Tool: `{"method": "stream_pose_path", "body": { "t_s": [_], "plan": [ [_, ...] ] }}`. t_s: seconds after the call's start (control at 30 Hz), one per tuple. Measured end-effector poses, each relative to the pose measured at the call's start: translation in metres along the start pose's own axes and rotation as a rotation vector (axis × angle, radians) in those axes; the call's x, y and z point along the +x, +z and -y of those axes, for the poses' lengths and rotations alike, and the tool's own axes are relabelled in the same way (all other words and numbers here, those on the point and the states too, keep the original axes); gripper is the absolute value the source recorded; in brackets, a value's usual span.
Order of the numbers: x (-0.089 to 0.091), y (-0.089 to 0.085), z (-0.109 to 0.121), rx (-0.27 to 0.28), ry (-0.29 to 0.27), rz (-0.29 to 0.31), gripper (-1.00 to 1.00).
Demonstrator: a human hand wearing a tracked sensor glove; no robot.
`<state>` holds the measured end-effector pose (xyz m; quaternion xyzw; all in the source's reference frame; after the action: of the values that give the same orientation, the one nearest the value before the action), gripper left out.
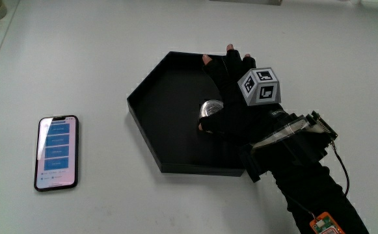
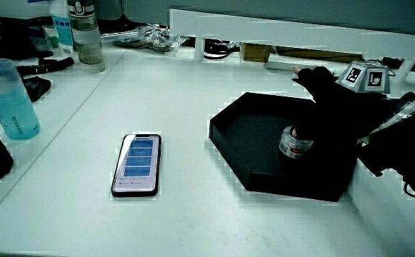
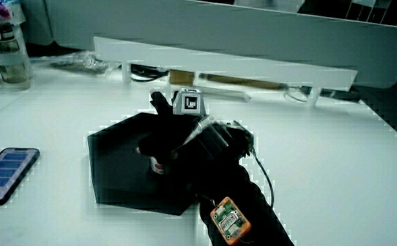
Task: Pick paper clip from plate
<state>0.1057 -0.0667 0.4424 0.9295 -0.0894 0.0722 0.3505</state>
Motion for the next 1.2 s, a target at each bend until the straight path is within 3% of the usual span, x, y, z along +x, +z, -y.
{"method": "stream_pose_path", "body": {
  "t_s": [0.1,0.17,0.37,0.4,0.5,0.53,0.63,0.7,0.93,1.17,1.2],
  "plan": [
    [0.000,-0.004,-0.003,0.001,-0.009,0.009,0.00],
    [0.002,-0.011,-0.011,-0.065,-0.010,0.020,0.00],
    [0.006,-0.026,-0.025,-0.169,-0.044,0.062,0.00],
    [0.007,-0.028,-0.026,-0.153,-0.049,0.053,0.00],
    [0.013,-0.032,-0.032,-0.191,-0.058,0.016,0.19],
    [0.013,-0.031,-0.031,-0.183,-0.049,-0.010,0.25],
    [0.013,-0.030,-0.033,-0.140,-0.058,0.008,0.44],
    [0.011,-0.028,-0.034,-0.156,-0.041,0.005,0.56],
    [0.008,-0.028,-0.033,-0.125,-0.040,0.010,1.00],
    [0.013,-0.024,-0.033,-0.109,-0.047,0.023,1.00],
    [0.014,-0.019,-0.029,-0.102,-0.030,-0.001,1.00]
  ]
}}
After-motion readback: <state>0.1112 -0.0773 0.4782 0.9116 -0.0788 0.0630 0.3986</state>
